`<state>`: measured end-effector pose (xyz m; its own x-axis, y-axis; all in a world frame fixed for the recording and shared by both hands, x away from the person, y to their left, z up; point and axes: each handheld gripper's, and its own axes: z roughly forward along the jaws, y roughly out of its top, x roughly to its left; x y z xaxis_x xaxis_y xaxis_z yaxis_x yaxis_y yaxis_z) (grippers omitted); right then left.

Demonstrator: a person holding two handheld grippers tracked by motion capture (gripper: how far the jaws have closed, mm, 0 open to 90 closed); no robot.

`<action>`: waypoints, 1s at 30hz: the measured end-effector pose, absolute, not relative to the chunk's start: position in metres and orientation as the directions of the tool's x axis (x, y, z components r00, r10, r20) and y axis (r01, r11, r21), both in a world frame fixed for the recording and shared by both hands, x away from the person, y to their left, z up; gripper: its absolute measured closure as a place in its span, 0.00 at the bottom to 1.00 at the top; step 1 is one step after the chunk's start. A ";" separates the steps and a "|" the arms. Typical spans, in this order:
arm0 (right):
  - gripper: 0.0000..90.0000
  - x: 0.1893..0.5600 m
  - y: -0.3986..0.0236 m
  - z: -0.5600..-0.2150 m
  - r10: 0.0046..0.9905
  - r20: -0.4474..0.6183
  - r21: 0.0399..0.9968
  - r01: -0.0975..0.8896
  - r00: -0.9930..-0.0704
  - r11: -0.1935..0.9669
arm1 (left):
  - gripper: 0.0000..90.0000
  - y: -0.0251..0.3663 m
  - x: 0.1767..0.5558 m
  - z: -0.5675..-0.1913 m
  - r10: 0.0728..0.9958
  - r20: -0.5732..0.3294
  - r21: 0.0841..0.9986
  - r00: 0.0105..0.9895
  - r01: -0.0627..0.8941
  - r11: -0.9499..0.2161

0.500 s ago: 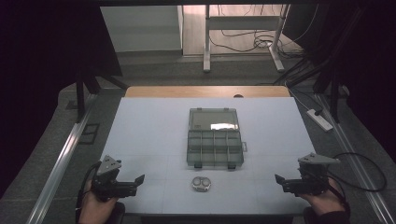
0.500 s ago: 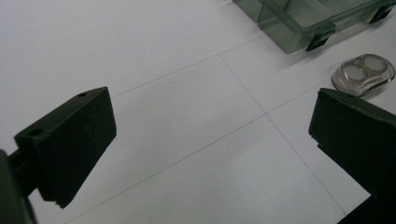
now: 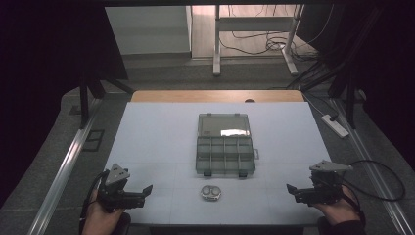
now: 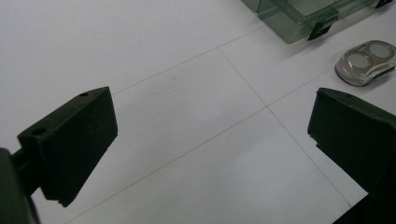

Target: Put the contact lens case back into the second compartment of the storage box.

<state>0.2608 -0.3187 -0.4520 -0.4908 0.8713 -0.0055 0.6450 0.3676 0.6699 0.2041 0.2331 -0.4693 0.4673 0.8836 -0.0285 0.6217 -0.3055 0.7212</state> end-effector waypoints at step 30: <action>0.00 0.268 -0.307 -0.448 0.763 0.075 0.687 0.588 -0.642 0.427 | 0.03 0.235 0.206 -0.470 0.887 -0.056 0.719 0.459 0.635 -0.283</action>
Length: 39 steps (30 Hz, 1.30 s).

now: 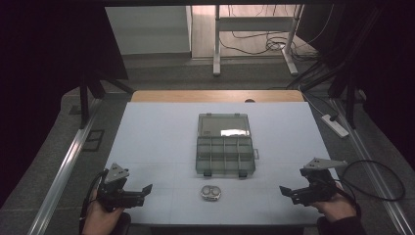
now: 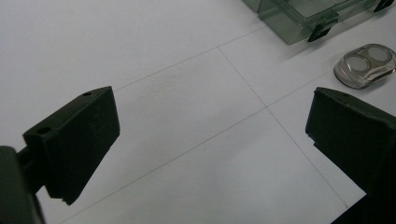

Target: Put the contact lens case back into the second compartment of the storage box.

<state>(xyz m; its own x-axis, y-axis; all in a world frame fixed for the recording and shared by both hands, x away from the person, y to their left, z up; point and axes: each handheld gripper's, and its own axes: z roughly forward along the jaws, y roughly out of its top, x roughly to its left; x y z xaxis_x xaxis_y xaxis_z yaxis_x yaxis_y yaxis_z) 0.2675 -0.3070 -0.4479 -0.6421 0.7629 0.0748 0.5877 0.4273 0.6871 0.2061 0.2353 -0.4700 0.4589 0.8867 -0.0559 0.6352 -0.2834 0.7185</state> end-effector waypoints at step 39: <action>0.00 0.283 -0.243 -0.448 0.615 0.111 0.683 0.509 -0.781 0.523 | 0.03 0.237 0.199 -0.469 0.881 -0.049 0.717 0.471 0.631 -0.297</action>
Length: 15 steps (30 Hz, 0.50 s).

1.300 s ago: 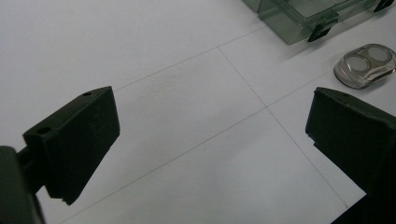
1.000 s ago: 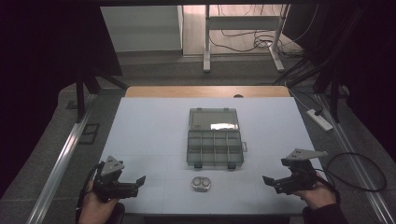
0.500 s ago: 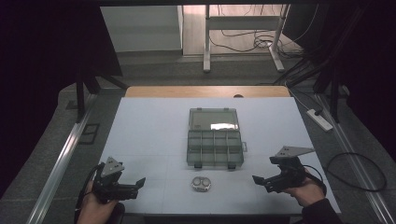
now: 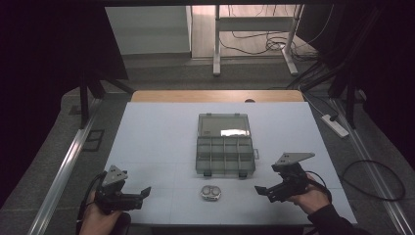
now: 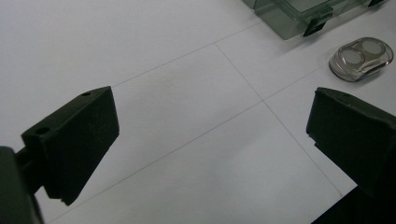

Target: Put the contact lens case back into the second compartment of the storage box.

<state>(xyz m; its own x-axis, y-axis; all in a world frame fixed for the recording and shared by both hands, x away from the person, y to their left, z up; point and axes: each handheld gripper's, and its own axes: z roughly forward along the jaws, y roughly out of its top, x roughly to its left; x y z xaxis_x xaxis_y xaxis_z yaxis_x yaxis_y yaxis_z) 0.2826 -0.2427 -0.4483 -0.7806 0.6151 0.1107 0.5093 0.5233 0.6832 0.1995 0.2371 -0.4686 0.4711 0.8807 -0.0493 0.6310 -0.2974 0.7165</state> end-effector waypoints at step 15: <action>0.00 0.286 -0.214 -0.454 0.562 0.109 0.658 0.484 -0.820 0.578 | 0.02 0.236 0.199 -0.469 0.876 -0.043 0.695 0.481 0.644 -0.320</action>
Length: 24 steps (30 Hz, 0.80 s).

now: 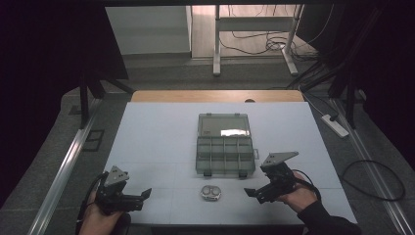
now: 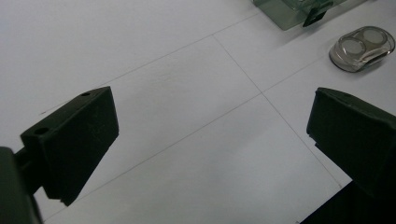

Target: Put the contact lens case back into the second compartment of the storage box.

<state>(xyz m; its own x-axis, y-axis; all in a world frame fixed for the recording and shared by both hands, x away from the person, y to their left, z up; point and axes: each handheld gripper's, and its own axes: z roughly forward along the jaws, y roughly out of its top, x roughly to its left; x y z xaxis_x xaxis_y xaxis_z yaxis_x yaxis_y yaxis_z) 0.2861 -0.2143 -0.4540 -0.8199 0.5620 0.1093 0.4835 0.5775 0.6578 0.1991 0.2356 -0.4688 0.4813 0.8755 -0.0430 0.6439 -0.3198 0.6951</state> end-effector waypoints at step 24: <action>0.00 0.286 -0.162 -0.459 0.500 0.075 0.578 0.446 -0.863 0.683 | 0.02 0.236 0.200 -0.469 0.872 -0.049 0.693 0.487 0.645 -0.321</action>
<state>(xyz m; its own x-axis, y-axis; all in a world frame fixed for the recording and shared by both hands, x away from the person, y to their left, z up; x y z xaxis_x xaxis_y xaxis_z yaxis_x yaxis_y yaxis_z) 0.2865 -0.1616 -0.4591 -0.8629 0.4998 0.0753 0.4462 0.6833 0.5780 0.1999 0.2359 -0.4695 0.4866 0.8722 -0.0493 0.6454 -0.3209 0.6932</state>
